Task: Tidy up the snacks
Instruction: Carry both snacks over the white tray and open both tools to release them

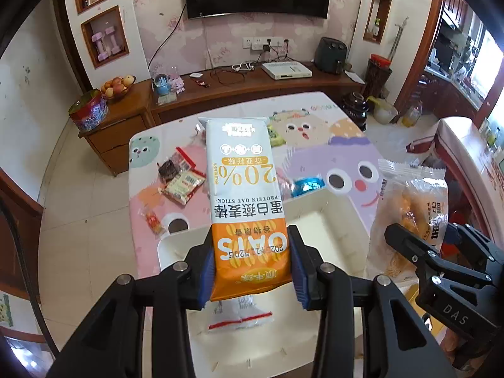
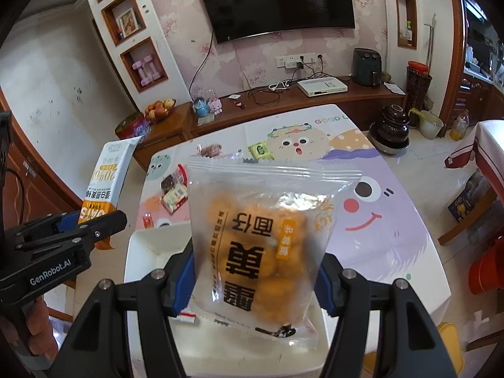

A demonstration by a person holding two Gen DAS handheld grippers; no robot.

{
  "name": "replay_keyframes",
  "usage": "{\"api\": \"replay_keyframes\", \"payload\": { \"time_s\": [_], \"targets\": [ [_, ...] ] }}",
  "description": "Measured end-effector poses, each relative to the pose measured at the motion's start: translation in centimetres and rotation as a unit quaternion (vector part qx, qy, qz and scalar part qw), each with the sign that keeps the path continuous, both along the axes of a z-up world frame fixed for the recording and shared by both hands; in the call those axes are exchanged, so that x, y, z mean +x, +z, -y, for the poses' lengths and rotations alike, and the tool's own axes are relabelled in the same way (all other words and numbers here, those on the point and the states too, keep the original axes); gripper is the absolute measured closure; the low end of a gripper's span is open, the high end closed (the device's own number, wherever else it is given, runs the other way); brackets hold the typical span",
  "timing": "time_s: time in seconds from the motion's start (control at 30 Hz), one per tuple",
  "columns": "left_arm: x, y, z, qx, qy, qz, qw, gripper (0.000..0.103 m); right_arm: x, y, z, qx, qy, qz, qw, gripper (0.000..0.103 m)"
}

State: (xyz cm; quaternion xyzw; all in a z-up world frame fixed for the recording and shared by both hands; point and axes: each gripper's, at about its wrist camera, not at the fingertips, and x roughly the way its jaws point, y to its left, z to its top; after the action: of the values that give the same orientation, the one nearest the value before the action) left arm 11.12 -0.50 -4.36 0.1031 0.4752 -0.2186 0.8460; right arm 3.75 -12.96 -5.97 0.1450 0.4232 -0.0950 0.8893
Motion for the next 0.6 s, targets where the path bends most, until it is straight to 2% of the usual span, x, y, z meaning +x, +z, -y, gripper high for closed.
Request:
{"api": "replay_keyframes", "payload": {
  "time_s": [0.3, 0.6],
  "targets": [
    [-1.5, -2.4, -1.0, 0.017, 0.0, -0.02, 0.9997, 0.064, -0.9, -1.4, -2.6, -0.029, 0.022, -0.025, 0.999, 0.04],
    [-2.5, -5.1, -0.7, 0.056, -0.017, -0.03, 0.9979, 0.064, -1.4, -4.1, -4.0, -0.043, 0.035, -0.064, 0.996, 0.04]
  ]
}}
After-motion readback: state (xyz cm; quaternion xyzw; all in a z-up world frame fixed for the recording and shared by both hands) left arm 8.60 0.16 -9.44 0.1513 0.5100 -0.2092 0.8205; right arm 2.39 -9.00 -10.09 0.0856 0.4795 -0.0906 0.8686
